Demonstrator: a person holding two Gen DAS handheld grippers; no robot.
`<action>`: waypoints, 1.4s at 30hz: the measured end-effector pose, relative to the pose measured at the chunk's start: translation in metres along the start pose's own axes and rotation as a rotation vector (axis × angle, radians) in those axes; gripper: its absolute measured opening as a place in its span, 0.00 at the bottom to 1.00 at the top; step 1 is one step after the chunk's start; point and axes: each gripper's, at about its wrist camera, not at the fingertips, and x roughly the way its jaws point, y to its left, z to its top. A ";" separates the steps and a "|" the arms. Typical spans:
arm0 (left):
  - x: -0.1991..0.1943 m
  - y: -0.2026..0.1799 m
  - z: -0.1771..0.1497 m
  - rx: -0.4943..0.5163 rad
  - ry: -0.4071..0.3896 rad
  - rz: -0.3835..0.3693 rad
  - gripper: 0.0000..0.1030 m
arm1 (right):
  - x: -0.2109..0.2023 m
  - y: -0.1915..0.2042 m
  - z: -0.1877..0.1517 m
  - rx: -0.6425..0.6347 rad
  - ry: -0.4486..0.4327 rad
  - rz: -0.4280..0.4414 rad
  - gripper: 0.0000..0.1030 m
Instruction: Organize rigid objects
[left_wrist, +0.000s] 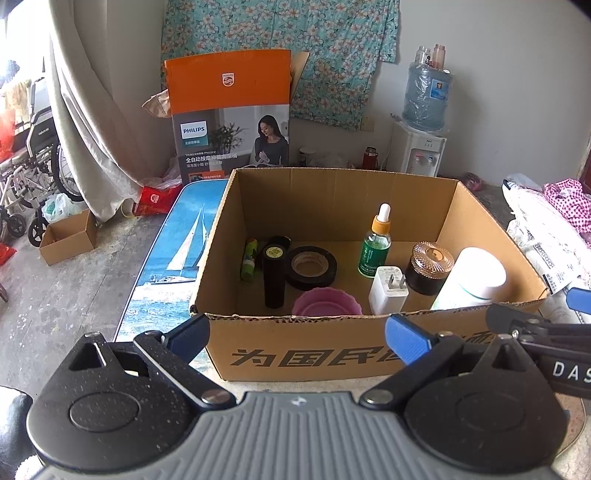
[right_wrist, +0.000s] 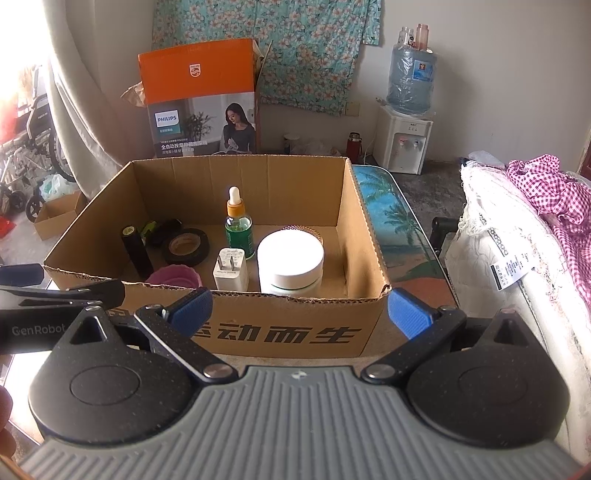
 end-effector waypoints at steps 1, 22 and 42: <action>0.000 0.000 0.000 -0.001 0.002 -0.001 0.99 | 0.000 0.000 0.000 -0.001 0.000 0.000 0.99; 0.001 0.001 -0.001 -0.009 0.018 -0.011 0.98 | 0.002 0.001 -0.001 -0.003 0.006 0.000 0.99; 0.000 0.002 0.000 -0.006 0.016 -0.008 0.98 | 0.002 0.001 -0.001 -0.002 0.007 0.000 0.99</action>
